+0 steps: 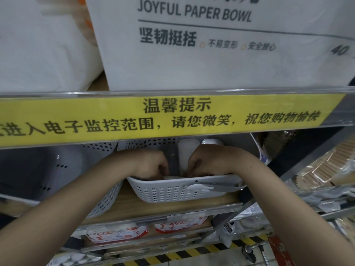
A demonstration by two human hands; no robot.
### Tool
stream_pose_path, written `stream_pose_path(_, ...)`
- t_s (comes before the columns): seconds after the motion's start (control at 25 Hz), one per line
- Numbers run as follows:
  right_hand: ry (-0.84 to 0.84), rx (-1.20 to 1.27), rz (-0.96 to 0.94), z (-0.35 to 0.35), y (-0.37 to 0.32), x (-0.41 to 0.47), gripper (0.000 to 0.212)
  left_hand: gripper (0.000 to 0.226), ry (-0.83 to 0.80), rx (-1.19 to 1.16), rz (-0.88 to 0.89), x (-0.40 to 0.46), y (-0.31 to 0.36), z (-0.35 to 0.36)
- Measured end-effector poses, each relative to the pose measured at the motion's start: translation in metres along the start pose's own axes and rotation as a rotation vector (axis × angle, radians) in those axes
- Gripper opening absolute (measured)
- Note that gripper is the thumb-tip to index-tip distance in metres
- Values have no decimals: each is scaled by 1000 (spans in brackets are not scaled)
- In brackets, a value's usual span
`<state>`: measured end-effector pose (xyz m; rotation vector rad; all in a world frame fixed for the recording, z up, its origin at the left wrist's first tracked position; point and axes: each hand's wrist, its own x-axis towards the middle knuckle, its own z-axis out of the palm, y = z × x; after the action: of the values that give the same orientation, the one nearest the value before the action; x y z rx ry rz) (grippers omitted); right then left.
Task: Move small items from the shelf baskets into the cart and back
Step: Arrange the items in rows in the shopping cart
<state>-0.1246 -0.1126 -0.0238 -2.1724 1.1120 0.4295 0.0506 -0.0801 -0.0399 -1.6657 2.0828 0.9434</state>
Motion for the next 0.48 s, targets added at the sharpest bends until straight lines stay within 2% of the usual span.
stream_pose_path(0.12,69,6,34,-5,6,-10,28,27,15,42,-15,1,0,2)
stream_pose_path(0.24,208,39,63,-8,2,-30,21,31,78,38,-26,-10,2,-2)
stream_pose_path(0.36,421,-12,66,-4,-3,-56,22,32,248,-54,4,-34,5,-9)
stream_pose_path(0.48,691,-43,16,12,-2,-92,25,29,503,-73,79,-56,20,-4)
